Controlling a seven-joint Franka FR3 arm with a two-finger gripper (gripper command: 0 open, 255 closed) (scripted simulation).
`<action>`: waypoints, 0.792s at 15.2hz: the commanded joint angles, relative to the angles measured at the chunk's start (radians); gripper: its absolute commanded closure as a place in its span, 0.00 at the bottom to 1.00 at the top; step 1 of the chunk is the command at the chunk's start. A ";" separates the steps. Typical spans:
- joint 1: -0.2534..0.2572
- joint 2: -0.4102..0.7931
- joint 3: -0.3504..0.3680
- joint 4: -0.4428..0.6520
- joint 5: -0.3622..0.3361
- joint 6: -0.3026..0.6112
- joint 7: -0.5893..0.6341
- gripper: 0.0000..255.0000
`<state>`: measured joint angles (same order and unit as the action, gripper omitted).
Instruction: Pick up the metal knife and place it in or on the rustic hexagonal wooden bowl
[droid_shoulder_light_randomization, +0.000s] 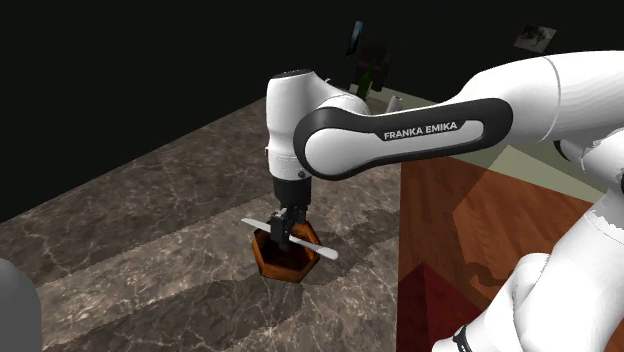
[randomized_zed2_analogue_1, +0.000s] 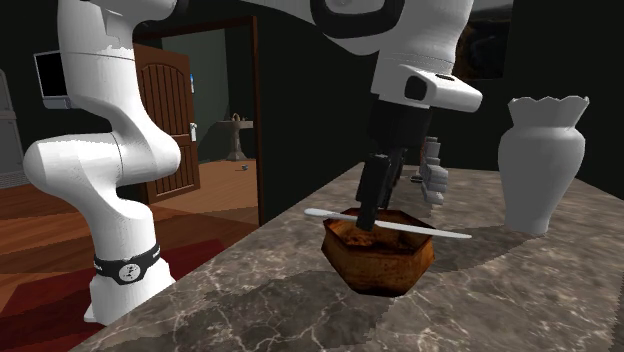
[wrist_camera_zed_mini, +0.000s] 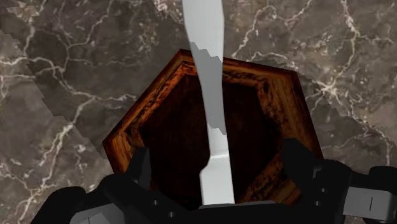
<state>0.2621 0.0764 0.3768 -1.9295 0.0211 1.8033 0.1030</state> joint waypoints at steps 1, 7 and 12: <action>0.000 0.000 0.000 0.033 0.000 -0.034 0.000 0.00; 0.000 0.007 -0.001 0.135 -0.003 -0.128 0.003 0.00; 0.000 0.007 -0.001 0.135 -0.003 -0.128 0.003 0.00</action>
